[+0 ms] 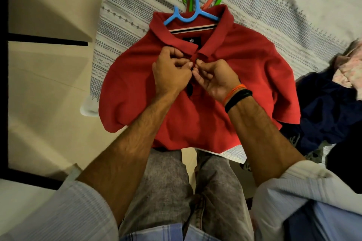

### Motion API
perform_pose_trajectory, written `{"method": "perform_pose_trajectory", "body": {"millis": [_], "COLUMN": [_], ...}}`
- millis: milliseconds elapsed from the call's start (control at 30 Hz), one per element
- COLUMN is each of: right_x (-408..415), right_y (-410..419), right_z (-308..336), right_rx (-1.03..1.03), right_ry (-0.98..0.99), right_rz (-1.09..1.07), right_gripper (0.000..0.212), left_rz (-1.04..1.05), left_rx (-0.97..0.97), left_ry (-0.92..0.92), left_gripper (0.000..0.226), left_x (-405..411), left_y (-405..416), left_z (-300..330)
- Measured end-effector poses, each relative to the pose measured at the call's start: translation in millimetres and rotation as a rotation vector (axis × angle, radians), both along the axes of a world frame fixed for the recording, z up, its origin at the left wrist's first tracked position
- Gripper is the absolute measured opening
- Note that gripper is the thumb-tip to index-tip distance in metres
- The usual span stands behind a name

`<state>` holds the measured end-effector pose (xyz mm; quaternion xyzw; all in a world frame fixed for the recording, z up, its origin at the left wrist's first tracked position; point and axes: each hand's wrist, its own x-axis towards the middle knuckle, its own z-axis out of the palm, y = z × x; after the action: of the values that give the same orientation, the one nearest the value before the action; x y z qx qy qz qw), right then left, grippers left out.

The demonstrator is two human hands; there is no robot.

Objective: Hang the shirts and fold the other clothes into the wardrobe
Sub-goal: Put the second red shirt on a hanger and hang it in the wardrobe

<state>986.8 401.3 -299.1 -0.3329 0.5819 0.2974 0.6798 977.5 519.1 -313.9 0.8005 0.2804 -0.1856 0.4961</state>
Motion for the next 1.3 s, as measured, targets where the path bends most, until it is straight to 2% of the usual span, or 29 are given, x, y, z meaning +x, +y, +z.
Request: {"method": "perform_pose_trajectory", "body": {"millis": [100,200,300,400,533,667,733,867,933,1067,1167,1300], "right_x": [-2,-5,-2,-2,2,22,38,70,83,96,97,89], "right_y": [1,3,6,8,2,-7,-8,-5,-4,-11,-12,-21], "right_z": [-3,-7,-4,-5,-2,15,18,8,0,-13,-16,-11], "right_rx": [0.022,-0.039,-0.191,-0.340,-0.724,-0.922,-0.988,-1.134,-1.213,-1.204,-1.224,-1.195], "right_ry": [-0.005,-0.027,-0.116,-0.187,-0.342,-0.556,-0.658,-0.803,-0.806,-0.708,-0.698,-0.789], "right_rz": [0.017,0.064,0.215,0.434,0.672,0.848,0.928,1.211,1.351,1.626,1.681,1.653], "right_gripper": [0.015,0.010,0.005,0.008,0.005,0.002,0.007,0.025,0.033,0.040,0.039,0.035], "left_rz": [-0.126,-0.173,-0.098,-0.118,-0.225,-0.233,-0.221,-0.382,-0.479,-0.579,-0.604,-0.611], "left_rx": [0.106,0.149,0.027,0.099,0.190,0.267,0.330,0.536,0.590,0.562,0.527,0.447], "left_ry": [-0.127,-0.051,0.089,0.083,0.090,-0.030,-0.090,-0.146,-0.099,0.032,0.055,0.075], "left_gripper": [0.024,0.017,0.013,0.011,0.018,0.016,0.015,0.036,0.047,0.049,0.046,0.033], "left_x": [2,8,16,18,32,52,64,87,98,110,112,105], "left_y": [2,7,14,16,17,25,30,35,37,38,39,40], "left_z": [6,1,-6,-7,7,29,34,28,18,3,3,11]}}
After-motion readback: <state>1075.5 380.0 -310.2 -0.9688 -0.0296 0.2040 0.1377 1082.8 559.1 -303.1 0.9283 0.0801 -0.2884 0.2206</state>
